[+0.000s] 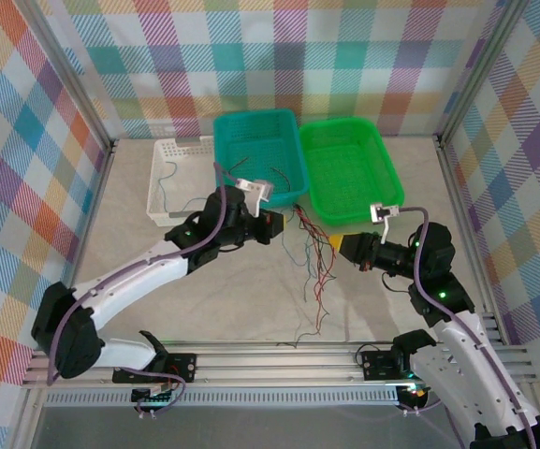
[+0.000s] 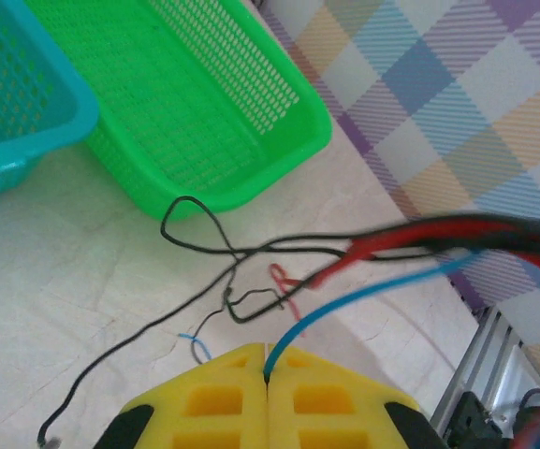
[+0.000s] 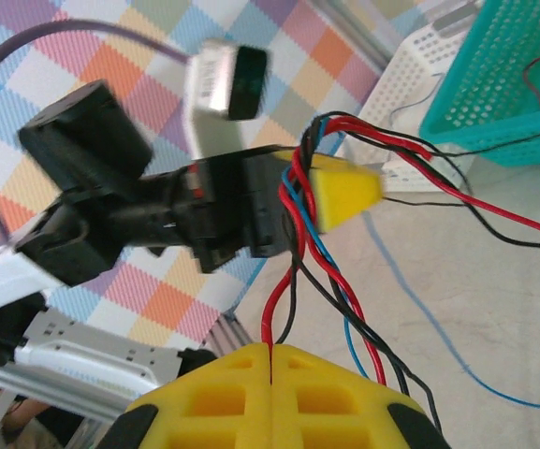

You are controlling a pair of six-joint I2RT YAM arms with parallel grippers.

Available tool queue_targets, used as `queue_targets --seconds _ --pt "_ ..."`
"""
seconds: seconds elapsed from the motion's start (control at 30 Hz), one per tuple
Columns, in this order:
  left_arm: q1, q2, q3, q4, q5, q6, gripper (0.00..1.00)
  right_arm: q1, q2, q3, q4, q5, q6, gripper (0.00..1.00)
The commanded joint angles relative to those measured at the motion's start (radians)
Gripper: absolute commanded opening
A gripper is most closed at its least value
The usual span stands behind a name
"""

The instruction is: Untangle the cables

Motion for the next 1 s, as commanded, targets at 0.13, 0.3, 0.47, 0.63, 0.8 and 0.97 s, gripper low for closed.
queue_targets --seconds 0.13,0.3,0.47,0.63,0.8,0.97 --pt "0.002 -0.166 0.001 -0.146 -0.073 -0.075 0.0 0.007 -0.009 -0.017 -0.106 0.229 -0.021 0.0" --pt "0.053 -0.259 0.013 -0.262 -0.064 -0.102 0.0 0.006 0.012 -0.031 -0.164 0.332 -0.02 0.0" --pt "0.166 -0.368 0.066 -0.379 -0.042 -0.106 0.0 0.004 0.034 -0.041 -0.226 0.422 -0.021 0.0" --pt "0.287 -0.413 0.156 -0.483 0.007 -0.074 0.0 -0.006 0.065 -0.049 -0.257 0.473 -0.013 0.0" --pt "0.394 -0.407 0.248 -0.557 0.012 -0.049 0.0 -0.015 0.077 -0.054 -0.266 0.486 -0.011 0.0" --pt "0.445 -0.385 0.356 -0.592 -0.095 -0.073 0.0 -0.027 0.077 -0.049 -0.293 0.535 -0.012 0.0"
